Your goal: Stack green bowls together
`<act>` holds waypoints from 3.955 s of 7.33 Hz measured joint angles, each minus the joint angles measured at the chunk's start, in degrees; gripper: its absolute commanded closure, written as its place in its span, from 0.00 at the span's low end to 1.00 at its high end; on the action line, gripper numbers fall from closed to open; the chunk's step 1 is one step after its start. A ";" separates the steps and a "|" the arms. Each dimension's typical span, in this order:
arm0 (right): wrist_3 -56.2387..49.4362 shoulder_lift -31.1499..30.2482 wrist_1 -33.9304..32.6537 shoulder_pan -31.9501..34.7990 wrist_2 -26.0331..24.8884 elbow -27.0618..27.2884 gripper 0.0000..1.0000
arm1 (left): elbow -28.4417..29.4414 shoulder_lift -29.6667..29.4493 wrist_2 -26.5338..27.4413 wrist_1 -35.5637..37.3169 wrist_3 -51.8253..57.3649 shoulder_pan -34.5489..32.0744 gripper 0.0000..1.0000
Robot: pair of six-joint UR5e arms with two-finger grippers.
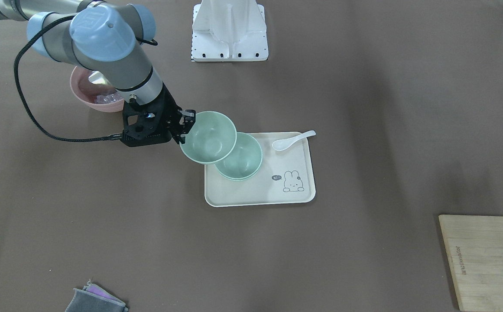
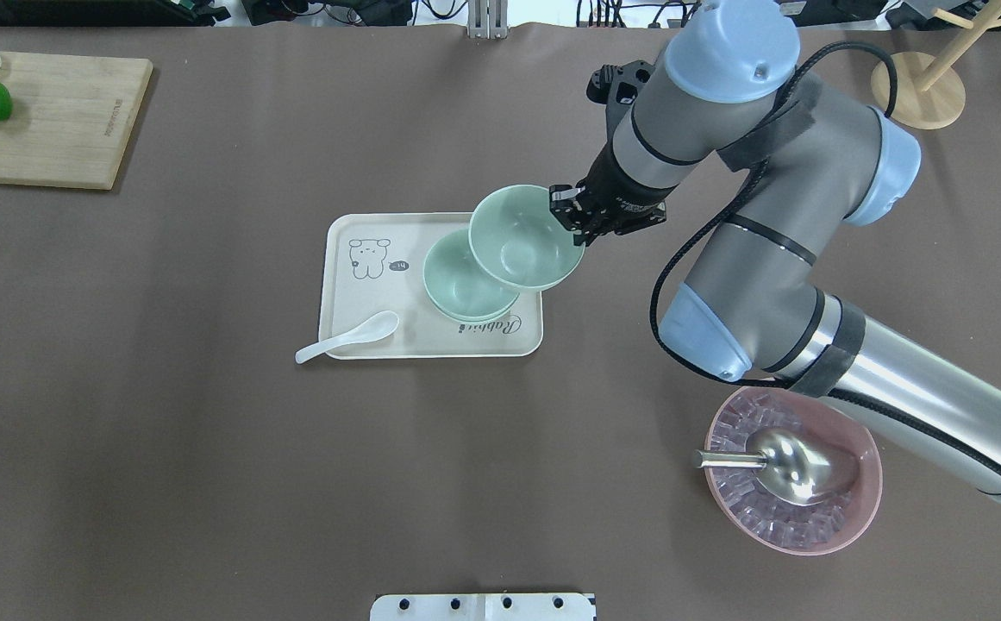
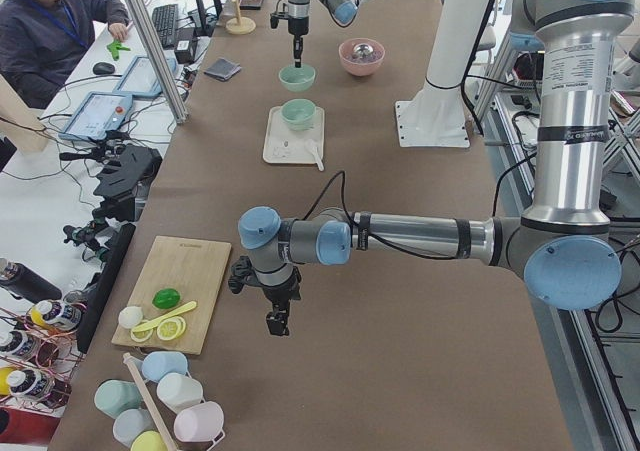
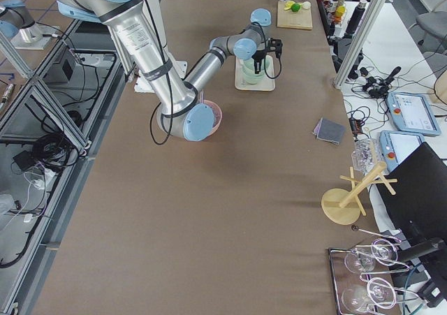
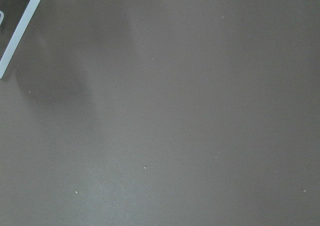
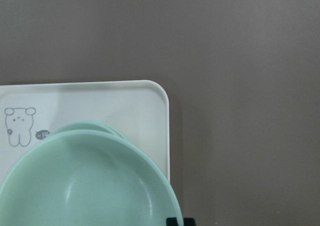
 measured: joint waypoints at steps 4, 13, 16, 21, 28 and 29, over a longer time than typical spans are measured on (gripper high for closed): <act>4.26 1.96 0.10 -4.79 -2.29 -0.53 1.00 | 0.21 2.79 -0.02 0.09 0.01 -0.27 0.01; -1.16 7.18 0.31 -2.92 -3.43 -9.32 1.00 | 0.53 4.10 0.02 -0.24 0.05 -0.97 0.01; -1.14 7.72 0.33 -3.04 -3.35 -11.23 1.00 | 0.44 4.57 -0.01 -0.25 0.08 -1.09 0.01; -0.90 8.57 0.33 -4.11 -3.49 -12.97 1.00 | 0.39 4.82 0.02 -0.31 0.11 -1.10 0.01; -1.32 9.42 0.41 -4.48 -3.53 -15.37 1.00 | 0.37 4.83 0.01 -0.31 0.17 -1.10 0.01; -1.34 9.39 0.41 -4.51 -3.55 -15.39 1.00 | 0.37 4.83 0.01 -0.31 0.17 -1.10 0.01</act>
